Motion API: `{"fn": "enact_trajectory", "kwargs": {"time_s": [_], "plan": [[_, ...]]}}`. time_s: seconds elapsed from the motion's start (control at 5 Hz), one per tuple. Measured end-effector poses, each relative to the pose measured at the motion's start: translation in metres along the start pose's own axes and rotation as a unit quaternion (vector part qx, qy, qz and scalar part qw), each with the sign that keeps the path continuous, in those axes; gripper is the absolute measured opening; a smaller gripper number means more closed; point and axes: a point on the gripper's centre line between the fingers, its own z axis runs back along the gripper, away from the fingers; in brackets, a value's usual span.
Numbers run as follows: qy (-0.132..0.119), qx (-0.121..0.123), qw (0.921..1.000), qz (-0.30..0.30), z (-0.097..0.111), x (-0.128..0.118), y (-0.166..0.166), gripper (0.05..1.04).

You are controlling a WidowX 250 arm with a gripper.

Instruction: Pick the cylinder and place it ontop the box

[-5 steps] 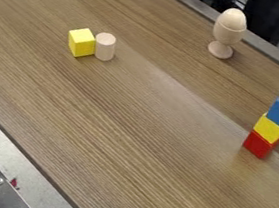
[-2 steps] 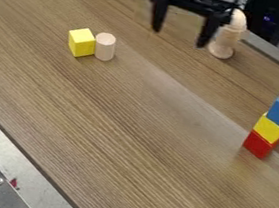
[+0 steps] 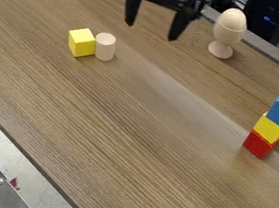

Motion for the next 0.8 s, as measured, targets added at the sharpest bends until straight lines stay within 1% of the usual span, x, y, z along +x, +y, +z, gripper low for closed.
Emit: {"fn": "enact_trajectory", "kwargs": {"time_s": [0.2,0.4,0.6,0.8], "plan": [[0.023,0.027,0.9994,-0.001,-0.022,0.008,0.007,0.999],[0.039,0.039,0.9985,-0.002,-0.034,0.011,0.007,0.999],[0.057,0.038,0.9967,0.043,-0.046,0.015,0.007,0.999],[0.078,0.045,0.9929,0.078,-0.057,0.017,0.013,0.999]]}}
